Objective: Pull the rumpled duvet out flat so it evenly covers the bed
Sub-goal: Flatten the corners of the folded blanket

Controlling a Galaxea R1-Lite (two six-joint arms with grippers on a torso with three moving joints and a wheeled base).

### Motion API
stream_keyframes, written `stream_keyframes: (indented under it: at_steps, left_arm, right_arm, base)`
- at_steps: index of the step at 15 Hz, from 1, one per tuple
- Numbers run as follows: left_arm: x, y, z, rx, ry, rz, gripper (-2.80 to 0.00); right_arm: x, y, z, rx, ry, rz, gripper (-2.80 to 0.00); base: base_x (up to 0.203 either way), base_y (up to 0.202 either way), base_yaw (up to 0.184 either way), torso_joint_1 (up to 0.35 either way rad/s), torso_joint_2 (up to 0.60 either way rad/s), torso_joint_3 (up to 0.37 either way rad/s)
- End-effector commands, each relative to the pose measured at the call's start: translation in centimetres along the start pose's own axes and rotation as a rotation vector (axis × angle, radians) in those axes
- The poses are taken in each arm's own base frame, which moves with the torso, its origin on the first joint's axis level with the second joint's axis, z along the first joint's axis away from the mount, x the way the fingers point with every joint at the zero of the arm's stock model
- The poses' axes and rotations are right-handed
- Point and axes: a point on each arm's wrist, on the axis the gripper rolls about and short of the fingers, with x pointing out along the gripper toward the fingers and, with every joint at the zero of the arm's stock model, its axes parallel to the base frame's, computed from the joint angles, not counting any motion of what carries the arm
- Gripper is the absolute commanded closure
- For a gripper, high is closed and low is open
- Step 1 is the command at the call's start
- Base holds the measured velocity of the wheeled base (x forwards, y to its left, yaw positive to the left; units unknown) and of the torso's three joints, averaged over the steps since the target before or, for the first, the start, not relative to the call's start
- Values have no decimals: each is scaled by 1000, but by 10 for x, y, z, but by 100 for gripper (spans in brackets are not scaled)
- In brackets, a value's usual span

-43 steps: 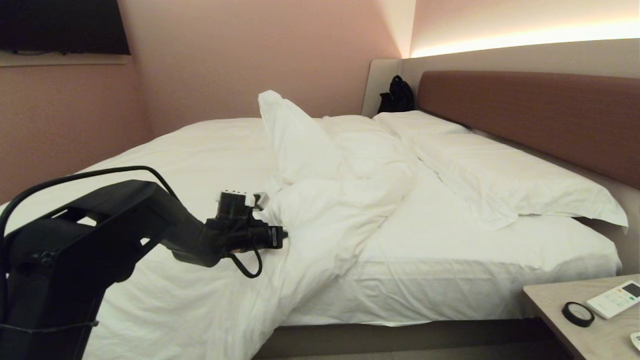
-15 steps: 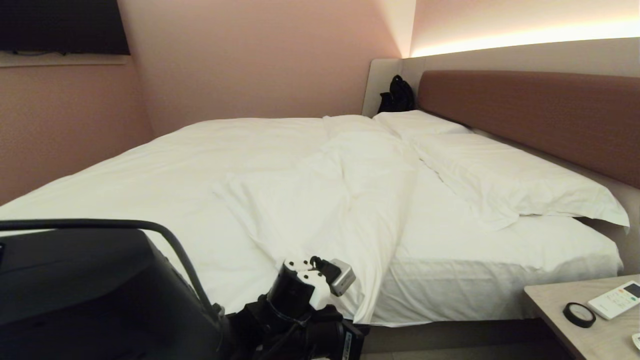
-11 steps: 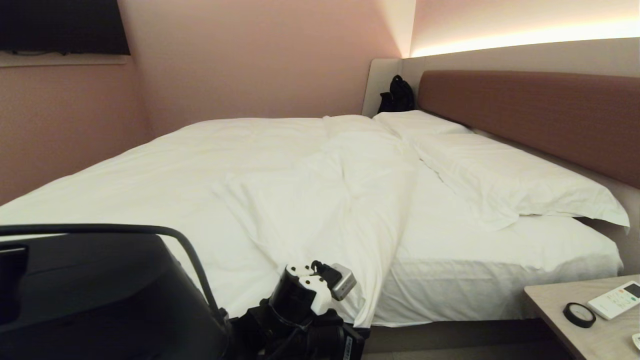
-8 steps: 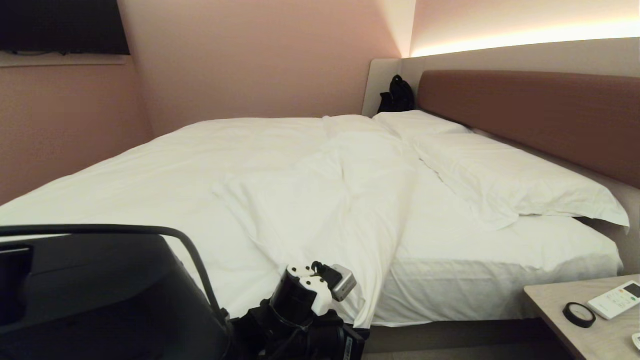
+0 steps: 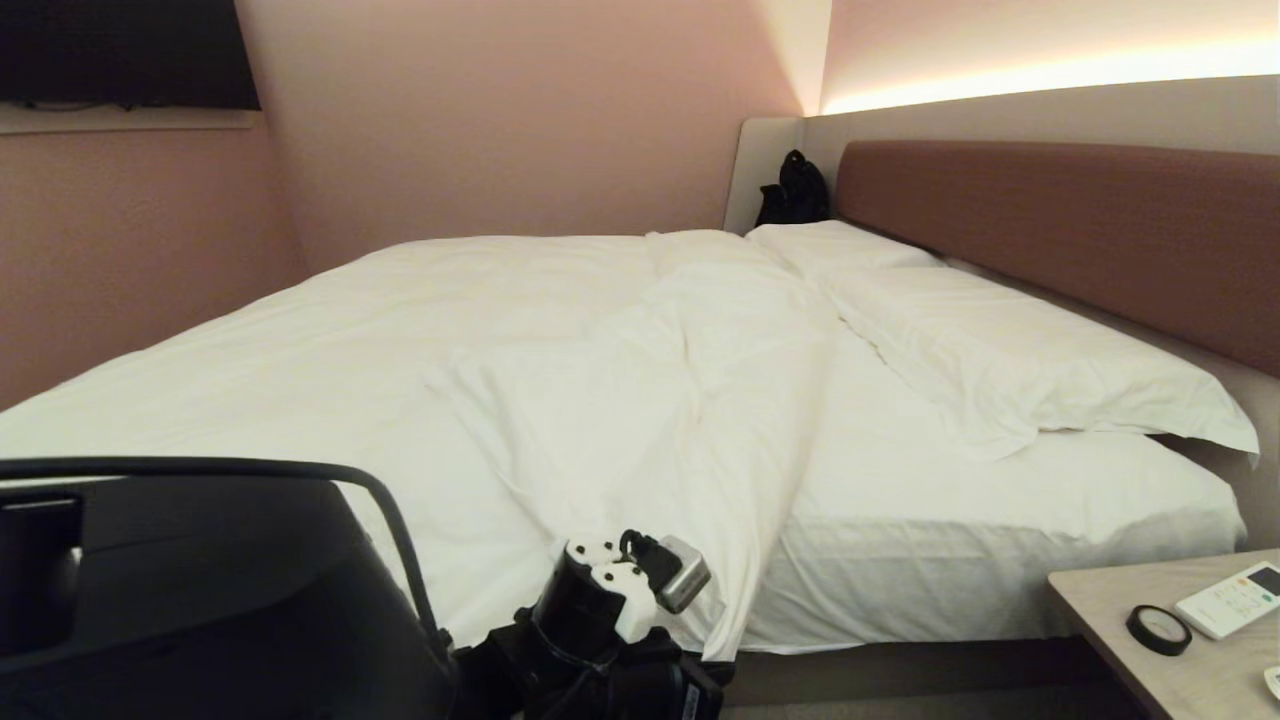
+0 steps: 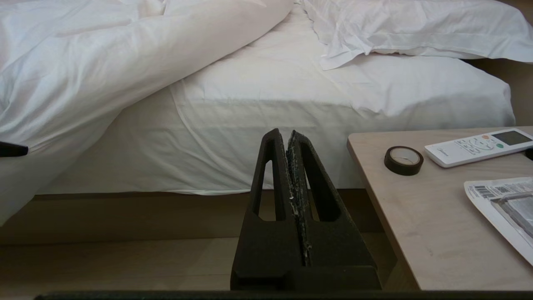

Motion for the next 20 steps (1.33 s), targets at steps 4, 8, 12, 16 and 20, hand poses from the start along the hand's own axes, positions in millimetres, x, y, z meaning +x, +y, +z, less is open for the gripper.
stream_keyframes:
  at_steps: [4,8,12,16,20]
  left_arm:
    - [0,4,-11,-7,29,60,0]
    - [5,6,-12,-3,22,61,-280]
    - [0,4,-11,3,-4,59,-280]
    - [-10,12,3,-15,-83,160,-280]
    - [-40,49,36,-57,-246,269,-280]
  right_arm:
    - [0,0,0,-1,1,0,0]
    - [0,0,0,0,1,-1,0]
    - [0,0,0,-2,1,0,0]
    - [0,0,0,0,1,0,0]
    - [0,0,0,-1,1,-2,0]
  base:
    - [0,0,0,0,0,0]
    - [0,0,0,0,0,0]
    - [0,0,0,0,0,0]
    - [0,0,0,0,0,0]
    - [0,0,0,0,0,0]
